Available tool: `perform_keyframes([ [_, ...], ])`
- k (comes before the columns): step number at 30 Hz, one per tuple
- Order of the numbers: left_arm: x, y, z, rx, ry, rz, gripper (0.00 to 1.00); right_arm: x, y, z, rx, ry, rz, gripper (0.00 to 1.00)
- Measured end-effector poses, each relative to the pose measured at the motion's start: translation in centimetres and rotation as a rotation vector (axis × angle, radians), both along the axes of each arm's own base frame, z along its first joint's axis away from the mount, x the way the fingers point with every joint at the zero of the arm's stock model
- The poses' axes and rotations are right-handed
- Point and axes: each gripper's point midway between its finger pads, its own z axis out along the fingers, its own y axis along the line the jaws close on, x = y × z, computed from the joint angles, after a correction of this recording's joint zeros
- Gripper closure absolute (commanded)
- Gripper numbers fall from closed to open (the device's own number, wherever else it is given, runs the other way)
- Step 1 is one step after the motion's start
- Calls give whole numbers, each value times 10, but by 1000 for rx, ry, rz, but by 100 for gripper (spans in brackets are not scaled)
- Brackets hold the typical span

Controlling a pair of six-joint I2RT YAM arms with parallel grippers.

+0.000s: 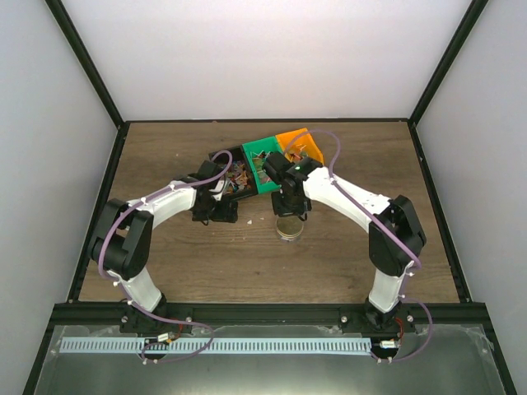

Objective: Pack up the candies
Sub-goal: Close the bottle lid on the packing bottle.

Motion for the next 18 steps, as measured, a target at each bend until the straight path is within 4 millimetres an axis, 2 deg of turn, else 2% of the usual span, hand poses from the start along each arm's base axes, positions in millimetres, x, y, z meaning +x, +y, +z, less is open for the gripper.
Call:
perform_keyframes([
  [18, -1, 1, -1, 2, 4, 2, 0, -6, 0, -26, 33, 39, 14, 78],
])
